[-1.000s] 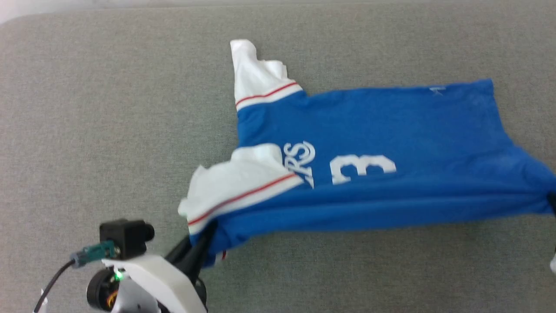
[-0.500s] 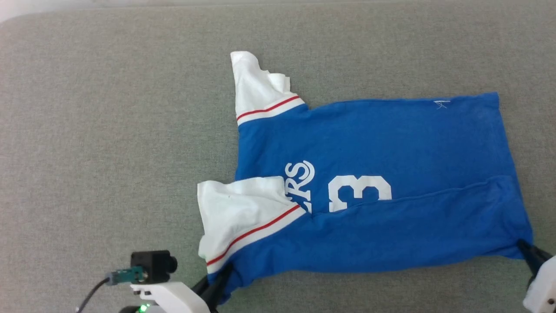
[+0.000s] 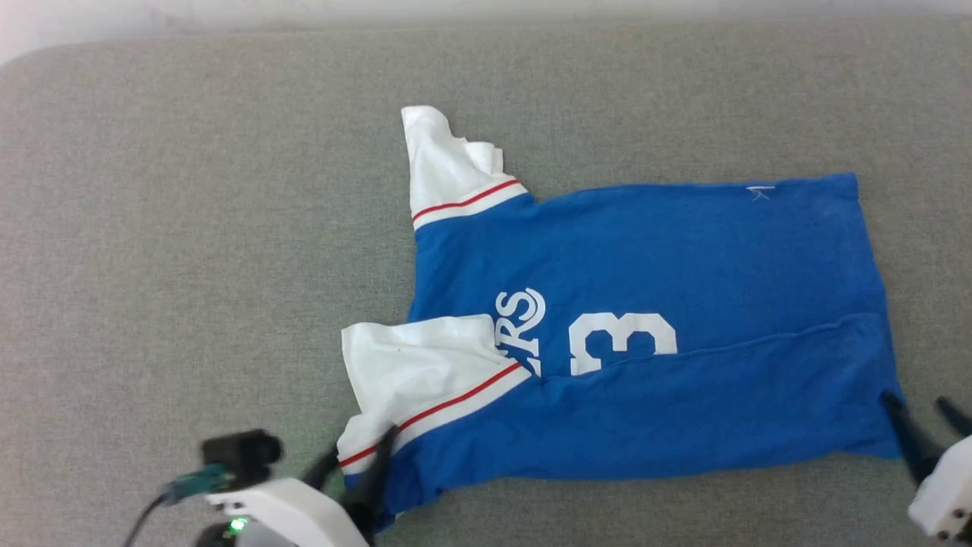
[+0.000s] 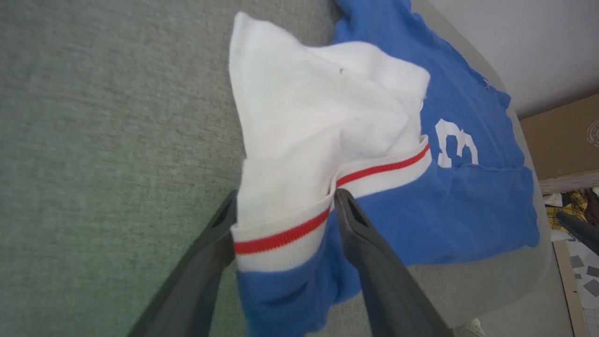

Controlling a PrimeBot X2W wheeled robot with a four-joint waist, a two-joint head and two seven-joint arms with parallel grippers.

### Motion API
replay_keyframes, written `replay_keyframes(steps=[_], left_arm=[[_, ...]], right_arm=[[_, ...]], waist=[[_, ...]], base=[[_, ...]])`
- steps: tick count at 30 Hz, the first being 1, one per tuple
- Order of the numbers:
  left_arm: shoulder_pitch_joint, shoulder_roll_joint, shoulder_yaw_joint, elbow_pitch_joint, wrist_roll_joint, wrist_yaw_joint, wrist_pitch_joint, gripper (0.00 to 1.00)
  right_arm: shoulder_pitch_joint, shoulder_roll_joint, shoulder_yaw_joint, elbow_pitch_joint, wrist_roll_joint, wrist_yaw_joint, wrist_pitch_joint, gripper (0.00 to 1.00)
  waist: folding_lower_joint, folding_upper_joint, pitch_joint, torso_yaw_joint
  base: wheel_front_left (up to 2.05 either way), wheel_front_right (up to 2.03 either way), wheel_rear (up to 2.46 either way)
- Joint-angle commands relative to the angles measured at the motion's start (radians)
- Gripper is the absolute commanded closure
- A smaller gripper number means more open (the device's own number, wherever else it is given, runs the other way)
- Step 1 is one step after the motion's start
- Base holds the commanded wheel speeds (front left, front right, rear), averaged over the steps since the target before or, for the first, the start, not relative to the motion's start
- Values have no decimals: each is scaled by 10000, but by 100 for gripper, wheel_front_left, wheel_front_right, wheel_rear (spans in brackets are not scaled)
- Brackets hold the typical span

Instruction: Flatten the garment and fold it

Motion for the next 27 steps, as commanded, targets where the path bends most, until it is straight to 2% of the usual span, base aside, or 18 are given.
replay_keyframes(steps=[1,5,10,14,17,18,19,23,27], left_arm=[[101,91,302,-263,116,152,-379,0],[500,268,989,-1258,461,566,-1265,0],[410,494,1533,-2150,2093,1180,-3070,0],[96,134,1565,-2251,3302,1487,-4195,0],[-30,-262,1515,-2068,4396,1732,-4375,0],[-30,-262,1515,-2068,4396,1732,-4375,0],[-105,-637,1513,-2037,5137,1846,-4387,0],[-1,-1379,1552,-1738,5803,1718,-4392,0],[-87,-1647,1786,-1654,5952,1435,-4394,0]], right_arm=[[-83,22,-160,-414,69,-21,-218,0],[-155,229,-613,-1442,13,-21,-793,0],[-462,530,-923,-2486,-969,-21,-2713,0],[-598,712,-677,-2659,-1836,-21,-4376,0],[-529,863,-319,-2588,-2529,-21,-5425,0],[-529,863,-319,-2588,-2529,-21,-5425,0],[-430,1002,-153,-2477,-2871,-21,-5958,0],[-229,1244,55,-2093,-3022,-21,-6612,0],[-246,1305,140,-1844,-2959,-21,-6881,0]], waist=[[0,0,-103,-10],[0,0,-203,34],[0,0,-205,174],[0,0,-169,254],[0,0,-150,287],[0,0,-150,287],[0,0,-135,310],[0,0,-78,302],[0,0,-6,263]], base=[[0,0,0],[0,0,0],[0,0,0],[0,0,0],[0,0,0],[0,0,0],[0,0,0],[0,0,0],[0,0,0]])
